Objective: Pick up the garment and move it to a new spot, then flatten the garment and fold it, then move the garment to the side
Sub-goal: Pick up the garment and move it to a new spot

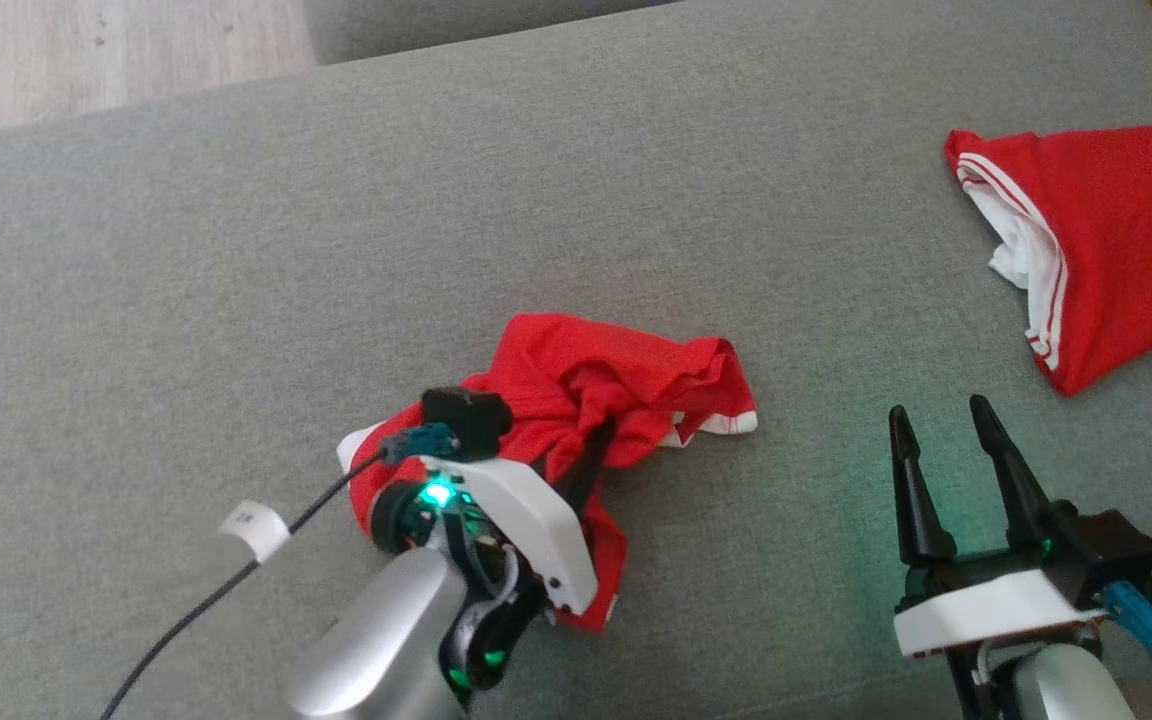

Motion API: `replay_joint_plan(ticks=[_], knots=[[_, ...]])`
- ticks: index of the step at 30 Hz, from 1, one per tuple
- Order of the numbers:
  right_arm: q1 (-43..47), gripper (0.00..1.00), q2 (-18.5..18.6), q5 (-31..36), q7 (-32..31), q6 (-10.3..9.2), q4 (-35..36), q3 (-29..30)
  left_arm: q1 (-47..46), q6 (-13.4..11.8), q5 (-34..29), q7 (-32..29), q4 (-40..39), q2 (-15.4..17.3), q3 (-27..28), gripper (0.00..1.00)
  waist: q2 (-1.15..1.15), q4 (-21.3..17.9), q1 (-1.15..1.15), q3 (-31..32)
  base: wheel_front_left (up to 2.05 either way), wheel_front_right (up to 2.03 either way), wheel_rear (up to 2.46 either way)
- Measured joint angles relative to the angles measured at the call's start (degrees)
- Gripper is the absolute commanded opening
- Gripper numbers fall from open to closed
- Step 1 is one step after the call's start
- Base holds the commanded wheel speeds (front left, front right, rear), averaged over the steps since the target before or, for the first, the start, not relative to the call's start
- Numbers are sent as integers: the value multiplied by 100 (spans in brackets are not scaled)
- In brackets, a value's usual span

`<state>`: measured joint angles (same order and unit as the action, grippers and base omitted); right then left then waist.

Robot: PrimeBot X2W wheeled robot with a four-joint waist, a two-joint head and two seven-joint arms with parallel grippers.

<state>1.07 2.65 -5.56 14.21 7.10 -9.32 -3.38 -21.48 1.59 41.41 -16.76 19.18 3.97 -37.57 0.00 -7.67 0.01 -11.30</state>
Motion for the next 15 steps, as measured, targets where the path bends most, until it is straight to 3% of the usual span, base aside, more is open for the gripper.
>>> replay_joint_plan(ticks=[4, 5, 7, 8, 9, 11, 15], knots=[[-51, 100, 0, 0, 0, 0, -31, 15, -93, 52, 420, 403, 276, -93, -326, 0, 0, -53, 0, -36, 0, 0, 0], [-51, 100, 0, 1, 0, 0, -45, 20, -95, 52, 603, 567, 266, -92, -399, 5, 0, -44, 0, -27, 0, 0, 0], [-51, 100, 0, 1, 0, 0, -74, 26, -127, 47, 977, 876, 259, -93, -580, 7, 0, -23, 0, 8, 0, 0, 0], [-50, 100, 0, 1, 0, 0, -83, 26, -166, 41, 1126, 1031, 261, -93, -687, 15, 0, -8, -1, 30, 0, 0, 0], [-50, 100, 0, 1, 0, 0, -92, 24, -211, 43, 1232, 1202, 261, -94, -779, 36, 0, 8, -1, 51, 0, 0, 0], [-50, 100, 0, 1, 0, 0, -114, 16, -337, 40, 1434, 1512, 267, -97, -958, 97, 0, 47, -1, 97, 0, 0, 0], [-43, 100, 0, 2, 0, 0, -190, 2, -614, -73, 1463, 2016, 456, -99, -1281, 100, 0, 128, 0, 228, 0, 0, 0]])
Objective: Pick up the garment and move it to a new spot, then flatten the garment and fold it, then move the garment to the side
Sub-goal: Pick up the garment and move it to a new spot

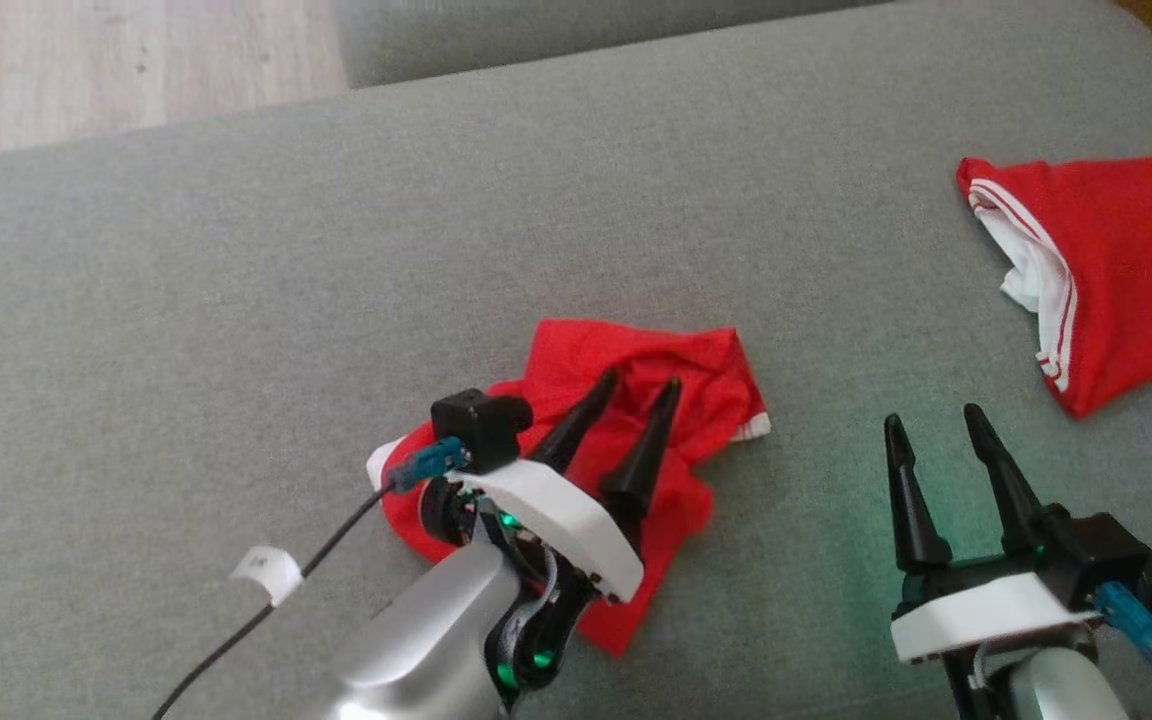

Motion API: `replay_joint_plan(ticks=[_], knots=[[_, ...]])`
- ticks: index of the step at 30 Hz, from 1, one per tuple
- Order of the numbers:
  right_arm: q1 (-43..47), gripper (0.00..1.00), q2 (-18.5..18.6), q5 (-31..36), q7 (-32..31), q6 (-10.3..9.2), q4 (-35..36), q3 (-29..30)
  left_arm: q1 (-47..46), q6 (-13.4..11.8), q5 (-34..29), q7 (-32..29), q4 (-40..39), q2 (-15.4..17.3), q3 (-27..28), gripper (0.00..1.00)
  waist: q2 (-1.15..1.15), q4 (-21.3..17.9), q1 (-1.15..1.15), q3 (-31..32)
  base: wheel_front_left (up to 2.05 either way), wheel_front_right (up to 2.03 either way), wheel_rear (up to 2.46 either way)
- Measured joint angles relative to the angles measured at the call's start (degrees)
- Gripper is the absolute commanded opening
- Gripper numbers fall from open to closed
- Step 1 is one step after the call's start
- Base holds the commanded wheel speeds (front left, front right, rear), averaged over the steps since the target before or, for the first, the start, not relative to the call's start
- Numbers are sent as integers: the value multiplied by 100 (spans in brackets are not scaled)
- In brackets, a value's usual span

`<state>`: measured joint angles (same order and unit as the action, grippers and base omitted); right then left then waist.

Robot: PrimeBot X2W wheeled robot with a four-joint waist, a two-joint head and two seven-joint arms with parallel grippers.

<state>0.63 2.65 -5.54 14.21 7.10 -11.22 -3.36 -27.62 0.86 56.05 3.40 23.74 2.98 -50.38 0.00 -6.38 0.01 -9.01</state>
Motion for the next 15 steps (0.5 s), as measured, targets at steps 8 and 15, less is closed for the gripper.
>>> replay_joint_plan(ticks=[8, 15], knots=[[222, 100, -1, 102, 0, 0, 64, 236, 394, -731, -814, 1031, 10, 389, 169, 100, 0, 134, -1, 430, 0, 0, 0], [611, 100, -9, 322, 0, 0, 159, 622, 1913, -1308, -1717, 1090, -901, 827, 1447, 100, 0, 417, -2, 783, 0, 0, 0]])
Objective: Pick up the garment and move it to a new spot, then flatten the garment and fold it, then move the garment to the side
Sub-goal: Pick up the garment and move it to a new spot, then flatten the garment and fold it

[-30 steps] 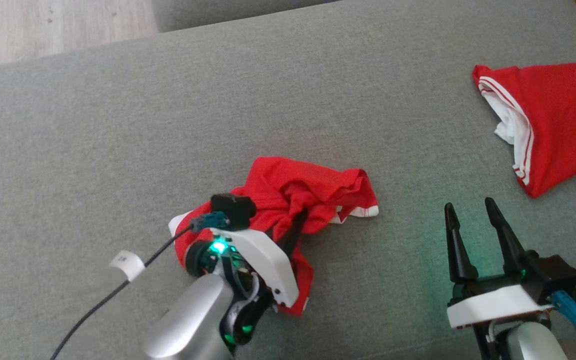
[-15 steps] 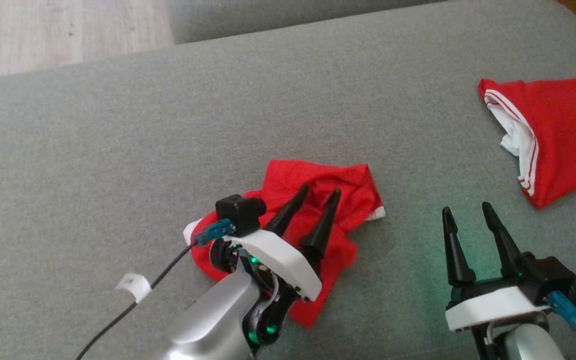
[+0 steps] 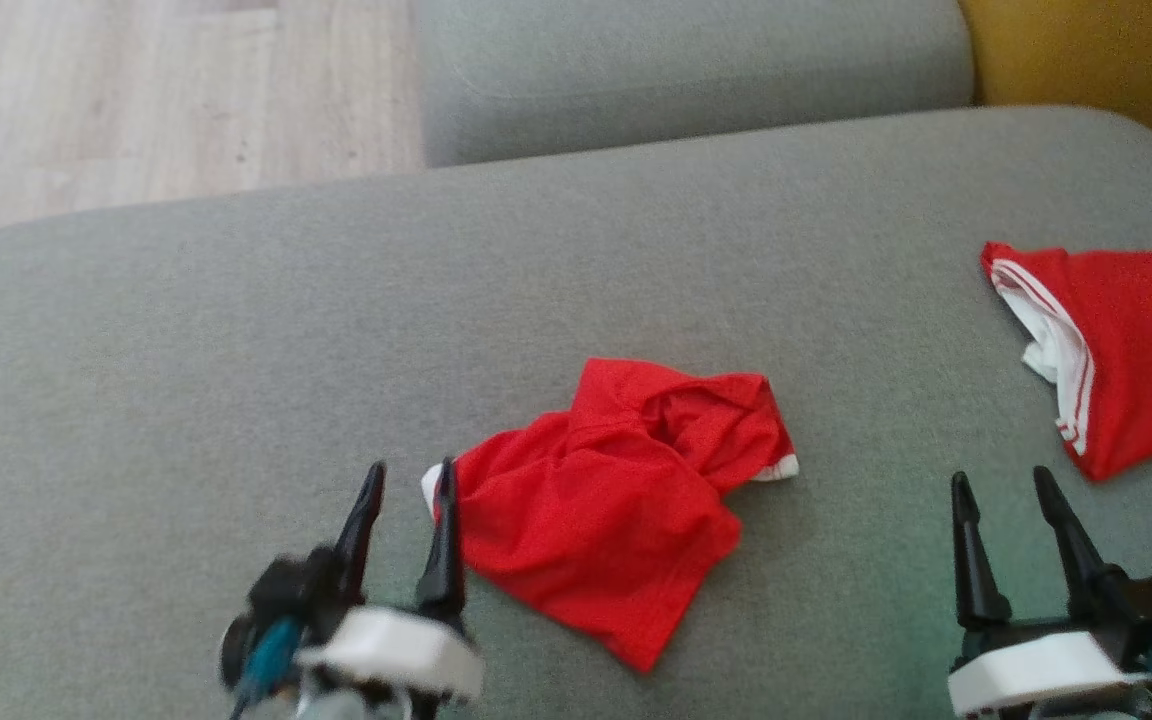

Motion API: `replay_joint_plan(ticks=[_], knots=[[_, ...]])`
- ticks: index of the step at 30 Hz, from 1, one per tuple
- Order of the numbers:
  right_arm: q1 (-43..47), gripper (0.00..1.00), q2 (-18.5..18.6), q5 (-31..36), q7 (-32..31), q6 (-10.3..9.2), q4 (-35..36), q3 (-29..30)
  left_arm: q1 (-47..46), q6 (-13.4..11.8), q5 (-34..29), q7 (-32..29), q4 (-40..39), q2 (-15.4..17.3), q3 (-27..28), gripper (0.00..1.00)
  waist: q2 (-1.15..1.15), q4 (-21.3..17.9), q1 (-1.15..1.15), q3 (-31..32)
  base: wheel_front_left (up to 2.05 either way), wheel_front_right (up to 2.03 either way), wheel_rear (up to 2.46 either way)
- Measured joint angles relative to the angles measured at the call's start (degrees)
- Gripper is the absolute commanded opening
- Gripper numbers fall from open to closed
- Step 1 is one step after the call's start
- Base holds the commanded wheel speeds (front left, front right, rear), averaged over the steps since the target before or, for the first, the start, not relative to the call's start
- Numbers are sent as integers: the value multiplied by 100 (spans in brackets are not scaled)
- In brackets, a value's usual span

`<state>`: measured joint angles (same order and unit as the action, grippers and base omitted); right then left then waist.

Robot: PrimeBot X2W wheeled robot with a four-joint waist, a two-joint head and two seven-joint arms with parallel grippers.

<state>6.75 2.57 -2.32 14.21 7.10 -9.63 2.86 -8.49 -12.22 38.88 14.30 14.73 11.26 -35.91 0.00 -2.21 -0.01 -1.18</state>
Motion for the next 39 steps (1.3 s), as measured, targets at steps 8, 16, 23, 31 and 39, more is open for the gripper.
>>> replay_joint_plan(ticks=[8, 16, 23, 31, 39], knots=[[189, 100, -3, 66, 0, 0, -7, 159, 1469, 112, -1441, 14, -633, -22, 1419, 100, 0, 369, 0, 230, 0, 0, 0], [323, 100, -7, 90, 0, 0, -252, 65, 1862, 748, -2152, 14, -567, -368, 2359, 100, 0, 575, 1, 315, 0, 0, 0], [335, 100, -9, 38, 0, 0, -349, -54, 1929, 1224, -2527, 14, -371, -656, 2866, 100, 0, 591, 1, 343, 0, 0, 0], [335, 100, -9, 29, 0, 0, -410, -101, 1933, 1468, -2697, 14, -263, -776, 3115, 100, 0, 537, 1, 357, 0, 0, 0], [334, 100, -9, 27, 0, 0, -414, -110, 1927, 1535, -2784, 14, -215, -808, 3193, 100, 0, 503, 2, 316, 0, 0, 0]])
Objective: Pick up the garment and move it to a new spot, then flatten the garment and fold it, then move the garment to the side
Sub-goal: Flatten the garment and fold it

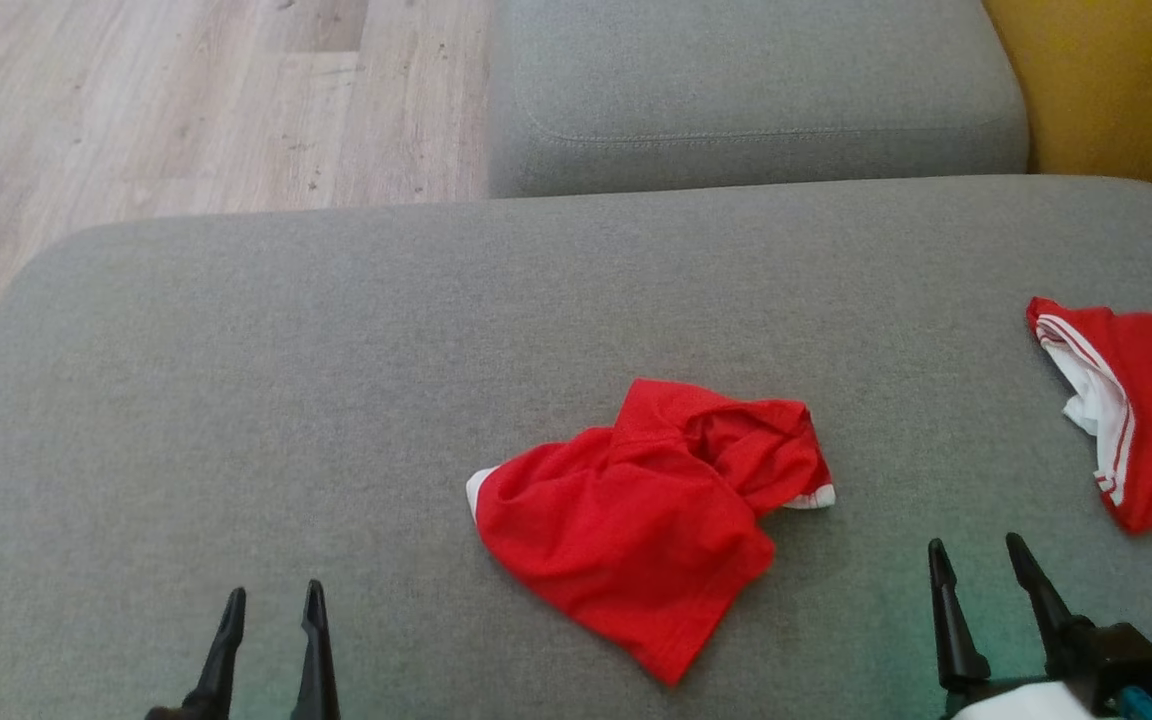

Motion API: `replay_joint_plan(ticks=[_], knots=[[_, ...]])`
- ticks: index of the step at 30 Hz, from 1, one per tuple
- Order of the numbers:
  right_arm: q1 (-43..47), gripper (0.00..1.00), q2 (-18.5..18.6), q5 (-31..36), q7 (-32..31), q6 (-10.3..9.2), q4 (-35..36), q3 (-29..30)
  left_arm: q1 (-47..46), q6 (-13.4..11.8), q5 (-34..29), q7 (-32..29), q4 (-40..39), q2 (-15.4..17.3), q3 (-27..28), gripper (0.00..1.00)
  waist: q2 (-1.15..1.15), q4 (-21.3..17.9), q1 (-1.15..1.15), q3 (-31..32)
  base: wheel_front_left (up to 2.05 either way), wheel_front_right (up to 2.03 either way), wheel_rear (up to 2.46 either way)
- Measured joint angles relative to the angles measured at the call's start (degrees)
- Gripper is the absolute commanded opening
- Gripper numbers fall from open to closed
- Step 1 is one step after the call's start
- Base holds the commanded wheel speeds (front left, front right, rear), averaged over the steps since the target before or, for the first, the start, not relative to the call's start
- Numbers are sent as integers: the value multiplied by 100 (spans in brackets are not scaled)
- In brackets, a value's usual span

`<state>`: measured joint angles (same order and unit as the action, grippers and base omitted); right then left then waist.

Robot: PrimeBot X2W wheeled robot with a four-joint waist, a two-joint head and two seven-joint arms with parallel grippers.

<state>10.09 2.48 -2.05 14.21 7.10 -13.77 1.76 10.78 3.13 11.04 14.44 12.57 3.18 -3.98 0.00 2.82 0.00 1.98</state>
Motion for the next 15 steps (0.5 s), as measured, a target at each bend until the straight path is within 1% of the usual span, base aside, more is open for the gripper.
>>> replay_joint_plan(ticks=[3, 5, 7, 10, 12, 13, 15], knots=[[-3, 100, 0, 0, 0, 0, 1, -27, -30, 88, 38, 0, -3, 1, -136, 100, 0, -30, 0, -39, 0, 0, 0], [-13, 100, 0, -2, 0, 0, 1, -66, -161, 164, 248, 0, 20, 1, -413, 100, 0, -65, 0, -74, 0, 0, 0], [-34, 100, 0, -8, 0, 0, 1, -131, -462, 207, 310, 0, 134, 0, -754, 100, 0, -121, 0, -108, 0, 0, 0], [-113, 100, 0, -38, 0, 0, 2, -238, -1106, 227, 489, -9, 702, -16, -1190, 100, 0, -241, 0, -159, 0, 0, 0], [-176, 100, 0, -49, 0, 0, 9, -321, -1533, 181, 703, -215, 1173, -23, -1413, 100, 0, -341, 0, -195, 0, 0, 0], [-194, 100, -1, -49, 0, 0, 9, -356, -1729, 103, 876, -348, 1405, -26, -1491, 100, 0, -394, 0, -216, 0, 0, 0], [-230, 100, 0, -70, 0, 0, 8, -398, -2078, 46, 953, -572, 1856, -33, -1664, 100, 0, -504, 0, -267, 0, 0, 0]])
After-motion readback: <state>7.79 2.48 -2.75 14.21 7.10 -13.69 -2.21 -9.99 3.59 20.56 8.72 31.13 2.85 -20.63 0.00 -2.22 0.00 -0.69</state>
